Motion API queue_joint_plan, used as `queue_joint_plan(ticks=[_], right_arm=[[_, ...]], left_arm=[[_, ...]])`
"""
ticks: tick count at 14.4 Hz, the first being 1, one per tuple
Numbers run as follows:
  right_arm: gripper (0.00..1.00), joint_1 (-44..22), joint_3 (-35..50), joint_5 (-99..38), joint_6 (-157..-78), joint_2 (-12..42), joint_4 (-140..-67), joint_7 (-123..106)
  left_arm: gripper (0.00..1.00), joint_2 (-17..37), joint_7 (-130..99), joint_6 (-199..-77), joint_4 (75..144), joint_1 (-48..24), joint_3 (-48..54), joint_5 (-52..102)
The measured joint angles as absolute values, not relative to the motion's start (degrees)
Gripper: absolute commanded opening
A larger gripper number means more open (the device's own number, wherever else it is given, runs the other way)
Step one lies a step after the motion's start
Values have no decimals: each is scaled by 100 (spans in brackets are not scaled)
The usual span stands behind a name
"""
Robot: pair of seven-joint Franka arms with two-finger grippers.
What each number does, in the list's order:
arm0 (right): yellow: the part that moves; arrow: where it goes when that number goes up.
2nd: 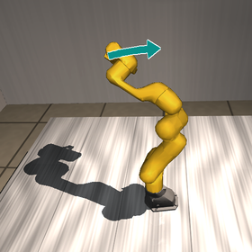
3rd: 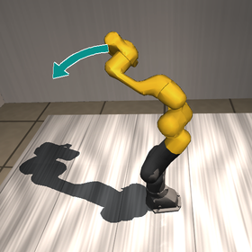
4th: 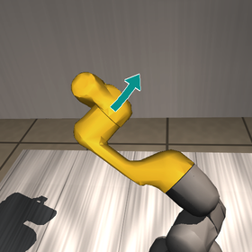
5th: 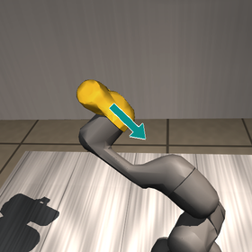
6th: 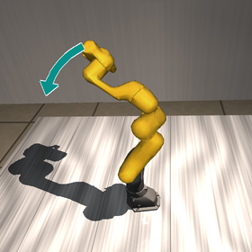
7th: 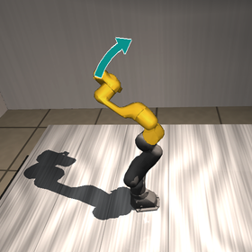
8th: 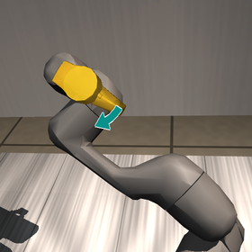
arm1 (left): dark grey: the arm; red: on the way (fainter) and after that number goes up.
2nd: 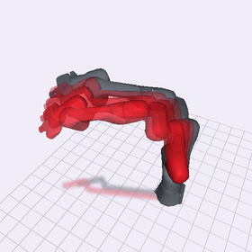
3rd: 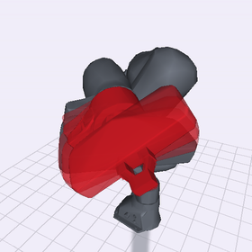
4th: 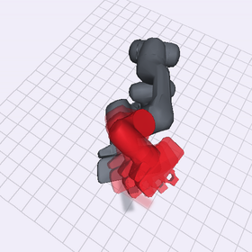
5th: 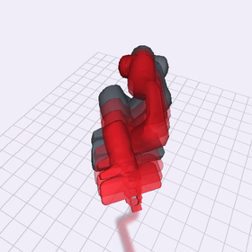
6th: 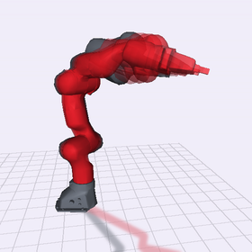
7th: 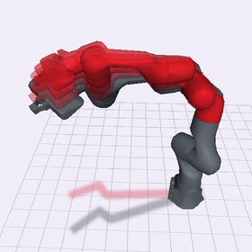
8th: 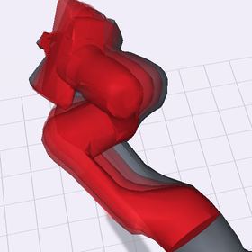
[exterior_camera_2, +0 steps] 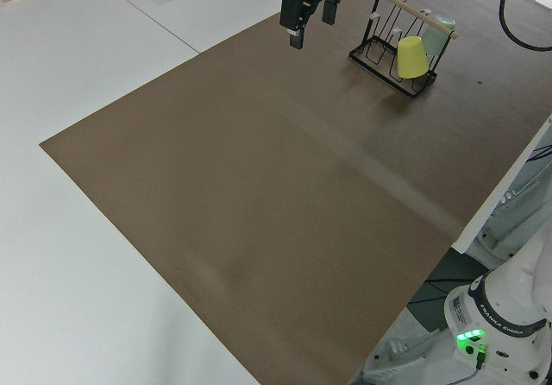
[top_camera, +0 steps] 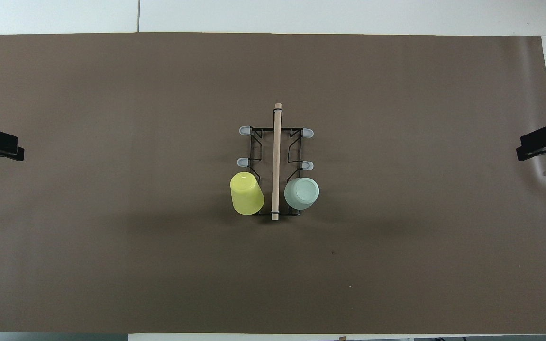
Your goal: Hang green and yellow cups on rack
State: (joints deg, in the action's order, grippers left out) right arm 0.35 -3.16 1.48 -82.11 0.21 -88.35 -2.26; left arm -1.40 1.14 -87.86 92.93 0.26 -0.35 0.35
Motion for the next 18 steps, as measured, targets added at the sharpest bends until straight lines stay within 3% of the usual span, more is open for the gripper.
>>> queue_joint_plan(ticks=[18], right_arm=[[100, -15, -312, 137, -8231, -61, -8936, -213]], left_arm=[[100, -140, 114, -8786, 9293, 26, -35, 35]])
